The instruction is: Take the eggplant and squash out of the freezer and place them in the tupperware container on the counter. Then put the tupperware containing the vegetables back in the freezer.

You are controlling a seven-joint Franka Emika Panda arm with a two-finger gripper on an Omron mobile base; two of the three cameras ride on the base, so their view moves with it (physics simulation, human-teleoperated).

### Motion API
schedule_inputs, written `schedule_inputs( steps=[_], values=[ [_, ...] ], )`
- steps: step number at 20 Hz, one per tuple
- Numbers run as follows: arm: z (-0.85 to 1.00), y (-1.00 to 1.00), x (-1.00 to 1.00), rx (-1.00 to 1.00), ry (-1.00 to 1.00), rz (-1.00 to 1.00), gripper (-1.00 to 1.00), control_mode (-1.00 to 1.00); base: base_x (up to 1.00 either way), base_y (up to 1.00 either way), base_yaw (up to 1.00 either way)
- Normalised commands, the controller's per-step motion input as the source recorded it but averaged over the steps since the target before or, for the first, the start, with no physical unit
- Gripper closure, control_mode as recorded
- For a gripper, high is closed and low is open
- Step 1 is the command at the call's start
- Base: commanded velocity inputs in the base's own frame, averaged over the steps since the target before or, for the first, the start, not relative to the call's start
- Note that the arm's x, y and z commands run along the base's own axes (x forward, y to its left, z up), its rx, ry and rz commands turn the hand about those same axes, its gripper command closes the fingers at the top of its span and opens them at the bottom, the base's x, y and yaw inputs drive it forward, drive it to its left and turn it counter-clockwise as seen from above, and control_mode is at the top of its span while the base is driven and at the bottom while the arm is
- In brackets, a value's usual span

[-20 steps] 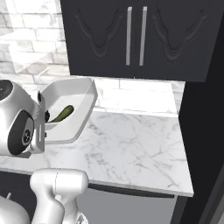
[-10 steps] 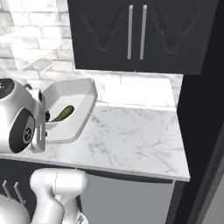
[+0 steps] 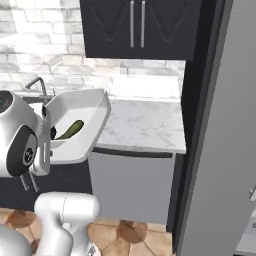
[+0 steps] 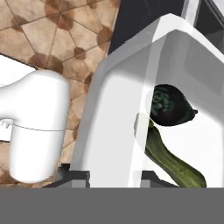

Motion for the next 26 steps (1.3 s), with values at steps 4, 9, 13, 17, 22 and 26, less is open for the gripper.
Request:
schedule_inputs(
  steps=[4,9,13,17,22,26],
  values=[
    [0.0,0.0,0.0,0.0,0.0,0.0,1.0,1.0,-0.72,-0.83,-0.03],
    [0.0,0.0,0.0,0.0,0.0,0.0,1.0,1.0,-0.69,-0.76,-0.02],
    [0.0,0.0,0.0,0.0,0.0,0.0,1.0,1.0,-0.57,-0.62,-0.01],
    [0.0,0.0,0.0,0.0,0.0,0.0,1.0,1.0,-0.09,-0.6,-0.04],
    [0.0,0.0,0.0,0.0,0.0,0.0,1.0,1.0,0.17,-0.64,-0.23],
    [0.0,0.0,0.0,0.0,0.0,0.0,1.0,1.0,0.43,-0.6,-0.24]
  ],
)
